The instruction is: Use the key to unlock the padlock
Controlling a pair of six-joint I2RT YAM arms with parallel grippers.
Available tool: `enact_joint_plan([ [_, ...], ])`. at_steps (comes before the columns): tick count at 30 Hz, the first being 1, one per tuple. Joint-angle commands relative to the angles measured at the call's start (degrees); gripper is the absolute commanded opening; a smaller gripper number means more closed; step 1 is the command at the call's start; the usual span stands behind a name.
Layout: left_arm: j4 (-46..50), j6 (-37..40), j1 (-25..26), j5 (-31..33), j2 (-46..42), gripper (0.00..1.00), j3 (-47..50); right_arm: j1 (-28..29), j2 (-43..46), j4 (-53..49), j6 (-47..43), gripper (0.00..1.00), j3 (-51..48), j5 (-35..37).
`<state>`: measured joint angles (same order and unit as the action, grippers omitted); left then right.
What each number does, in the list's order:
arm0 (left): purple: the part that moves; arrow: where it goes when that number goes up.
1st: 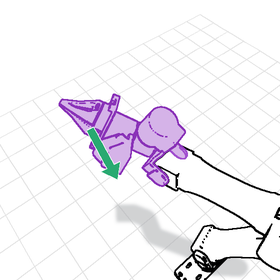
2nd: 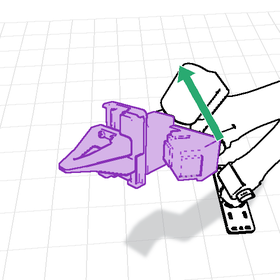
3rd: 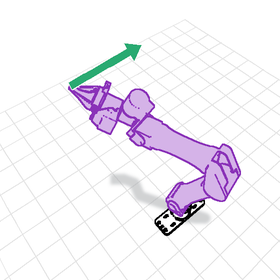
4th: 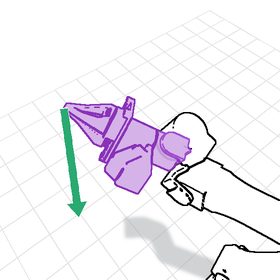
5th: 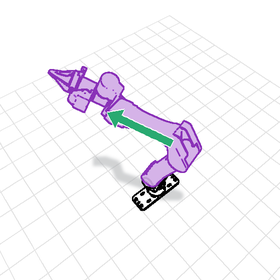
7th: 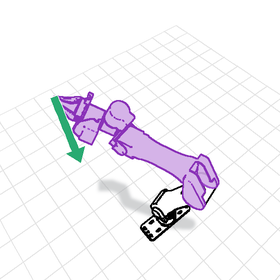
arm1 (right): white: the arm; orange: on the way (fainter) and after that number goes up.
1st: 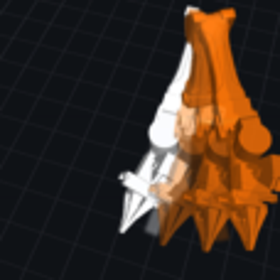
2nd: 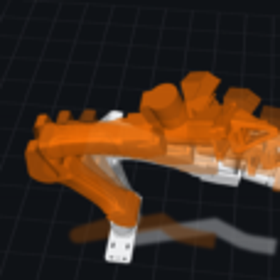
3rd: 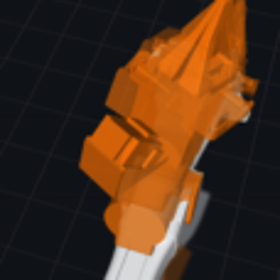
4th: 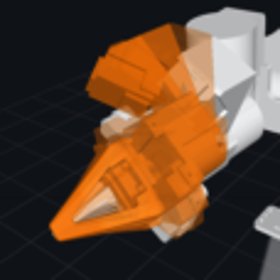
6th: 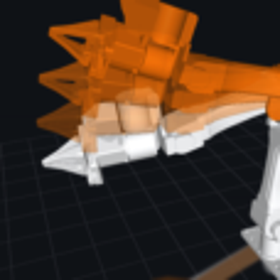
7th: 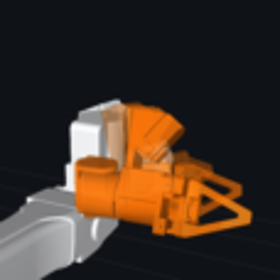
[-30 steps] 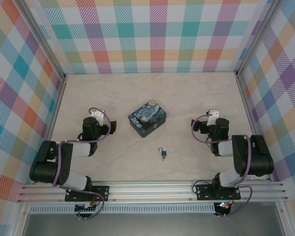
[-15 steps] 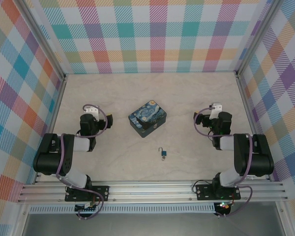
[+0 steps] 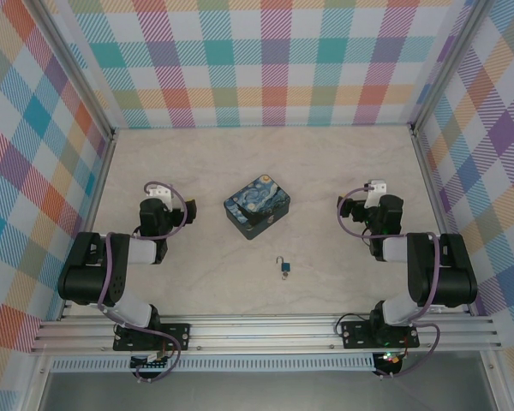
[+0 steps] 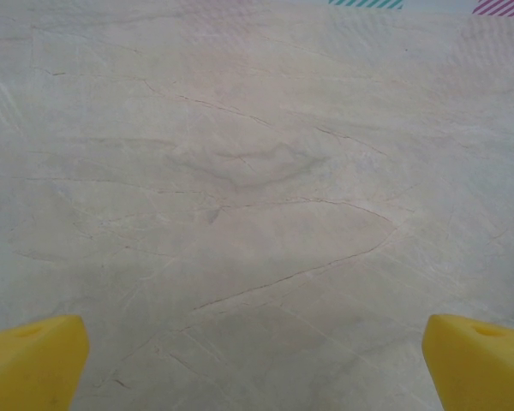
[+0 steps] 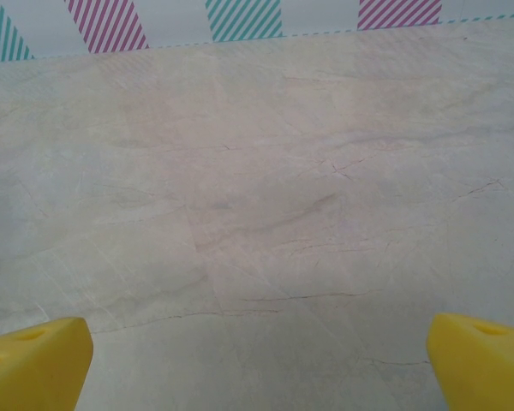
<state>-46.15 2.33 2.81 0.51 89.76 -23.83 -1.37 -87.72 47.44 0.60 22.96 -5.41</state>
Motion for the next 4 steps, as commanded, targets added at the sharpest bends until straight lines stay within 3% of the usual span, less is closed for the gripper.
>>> enact_joint_plan([
  [1,0.33,-0.66,-0.34,0.36,0.08,1.0,-0.6,0.42,-0.26,0.02,-0.07,1.0,0.68,0.09],
  [4,0.36,-0.7,-0.33,0.39,0.07,1.0,-0.6,0.38,-0.26,0.02,-0.05,1.0,0.68,0.05],
])
